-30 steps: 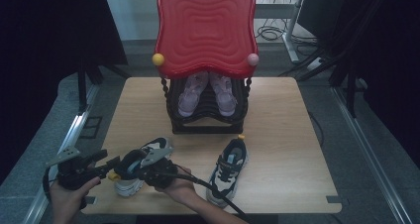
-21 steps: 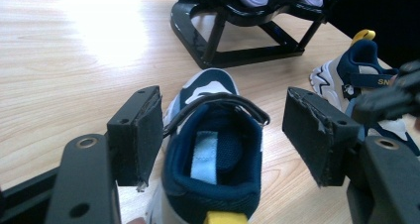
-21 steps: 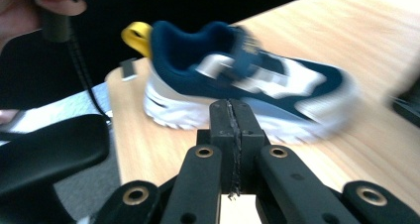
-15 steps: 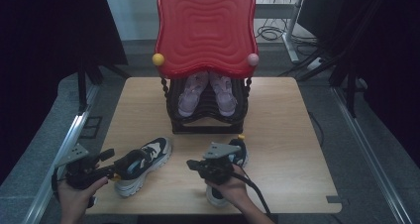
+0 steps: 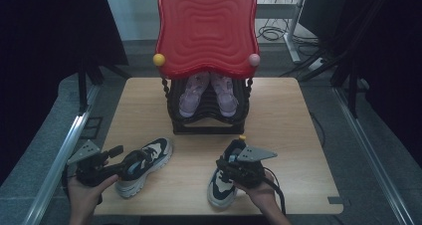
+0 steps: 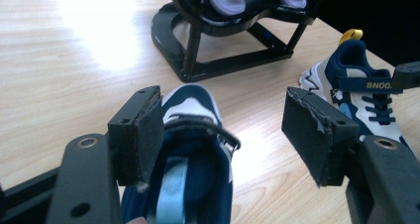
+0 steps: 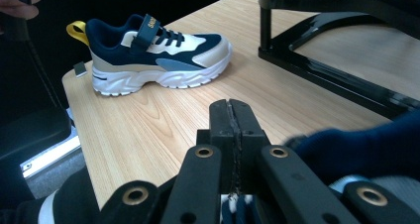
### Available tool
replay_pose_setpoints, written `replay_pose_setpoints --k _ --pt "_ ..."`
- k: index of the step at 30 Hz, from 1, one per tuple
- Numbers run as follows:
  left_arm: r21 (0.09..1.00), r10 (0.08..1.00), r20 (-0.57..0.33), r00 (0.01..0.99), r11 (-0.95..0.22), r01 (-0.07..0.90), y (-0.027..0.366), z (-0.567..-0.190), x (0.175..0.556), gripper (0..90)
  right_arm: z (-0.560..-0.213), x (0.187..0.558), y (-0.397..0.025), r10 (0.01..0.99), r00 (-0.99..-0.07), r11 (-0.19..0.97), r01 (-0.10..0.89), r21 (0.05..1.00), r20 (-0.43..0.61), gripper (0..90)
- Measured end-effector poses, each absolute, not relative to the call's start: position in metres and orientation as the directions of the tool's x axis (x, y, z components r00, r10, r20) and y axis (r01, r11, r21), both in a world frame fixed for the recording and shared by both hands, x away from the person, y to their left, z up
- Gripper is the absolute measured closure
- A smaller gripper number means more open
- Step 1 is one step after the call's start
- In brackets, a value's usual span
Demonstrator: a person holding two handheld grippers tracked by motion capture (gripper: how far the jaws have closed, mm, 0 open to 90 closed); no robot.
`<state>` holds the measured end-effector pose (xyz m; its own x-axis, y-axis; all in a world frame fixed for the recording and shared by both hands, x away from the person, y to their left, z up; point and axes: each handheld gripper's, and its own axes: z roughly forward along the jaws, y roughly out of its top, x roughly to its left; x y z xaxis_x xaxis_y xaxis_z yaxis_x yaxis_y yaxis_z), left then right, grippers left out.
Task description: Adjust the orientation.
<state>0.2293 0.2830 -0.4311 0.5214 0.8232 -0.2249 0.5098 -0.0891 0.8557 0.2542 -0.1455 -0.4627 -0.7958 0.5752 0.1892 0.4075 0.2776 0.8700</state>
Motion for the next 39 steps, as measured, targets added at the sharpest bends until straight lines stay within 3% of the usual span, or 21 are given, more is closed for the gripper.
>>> replay_pose_setpoints --k 13,19,39 --pt "0.853 0.81 -0.23 0.539 -0.099 0.512 0.271 -0.428 0.252 32.4 -0.469 0.249 -0.175 0.608 -0.769 0.243 0.416 0.876 0.197 89.1" --pt "0.864 0.808 -0.216 0.548 -0.103 0.493 0.272 -0.425 0.248 32.3 -0.473 0.243 -0.181 0.609 -0.78 0.29 0.384 0.877 0.141 88.7" --pt "0.861 0.822 -0.216 0.527 -0.094 0.5 0.287 -0.429 0.245 32.1 -0.482 0.223 -0.203 0.618 -0.773 0.299 0.4 0.866 0.143 89.0"
